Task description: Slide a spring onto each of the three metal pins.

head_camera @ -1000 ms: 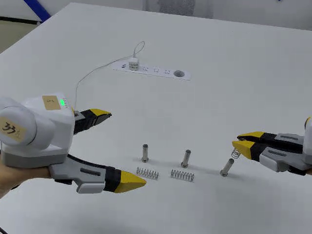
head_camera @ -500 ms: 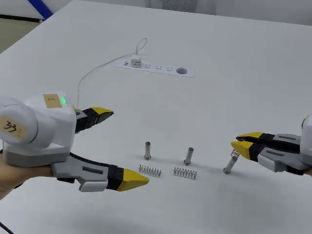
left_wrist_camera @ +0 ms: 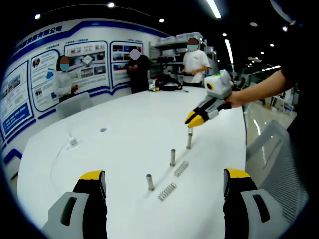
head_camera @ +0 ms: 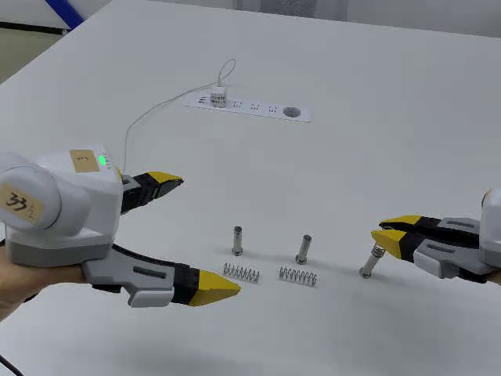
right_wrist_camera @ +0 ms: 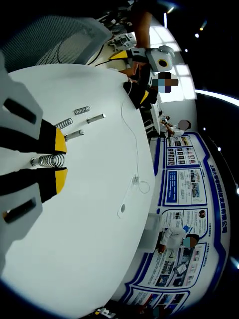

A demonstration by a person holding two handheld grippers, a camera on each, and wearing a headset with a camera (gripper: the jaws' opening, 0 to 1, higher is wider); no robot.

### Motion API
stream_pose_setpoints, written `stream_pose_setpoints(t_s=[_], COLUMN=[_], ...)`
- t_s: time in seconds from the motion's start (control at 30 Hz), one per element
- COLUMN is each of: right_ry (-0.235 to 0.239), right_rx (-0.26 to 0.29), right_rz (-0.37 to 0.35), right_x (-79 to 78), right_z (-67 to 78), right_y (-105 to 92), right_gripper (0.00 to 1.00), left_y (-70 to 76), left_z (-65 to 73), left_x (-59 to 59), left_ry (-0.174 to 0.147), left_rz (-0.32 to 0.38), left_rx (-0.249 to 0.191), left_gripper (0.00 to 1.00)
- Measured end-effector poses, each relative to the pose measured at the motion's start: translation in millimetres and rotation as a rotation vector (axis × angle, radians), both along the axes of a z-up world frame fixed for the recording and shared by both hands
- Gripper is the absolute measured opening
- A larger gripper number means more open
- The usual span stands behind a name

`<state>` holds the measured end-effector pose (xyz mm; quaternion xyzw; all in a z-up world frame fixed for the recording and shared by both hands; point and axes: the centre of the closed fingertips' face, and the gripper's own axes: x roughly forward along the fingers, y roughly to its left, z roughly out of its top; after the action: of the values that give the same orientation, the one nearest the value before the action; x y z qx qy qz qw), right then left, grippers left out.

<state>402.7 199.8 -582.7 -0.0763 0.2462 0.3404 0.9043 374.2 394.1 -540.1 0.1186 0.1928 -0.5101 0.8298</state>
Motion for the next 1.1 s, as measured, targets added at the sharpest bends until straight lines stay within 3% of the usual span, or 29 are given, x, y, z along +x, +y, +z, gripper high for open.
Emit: stream_pose_setpoints(t_s=[1.1], right_ry=[0.039], right_rx=[-0.064], right_rz=[0.019], right_x=[-2.4], right_z=[-23.3], right_y=[-0.8], right_gripper=[0.11], left_y=[-3.6], left_z=[3.6], left_x=[-2.9], left_ry=[0.002], left_rz=[-0.016], left_rx=[-0.011], left_gripper=[0.98])
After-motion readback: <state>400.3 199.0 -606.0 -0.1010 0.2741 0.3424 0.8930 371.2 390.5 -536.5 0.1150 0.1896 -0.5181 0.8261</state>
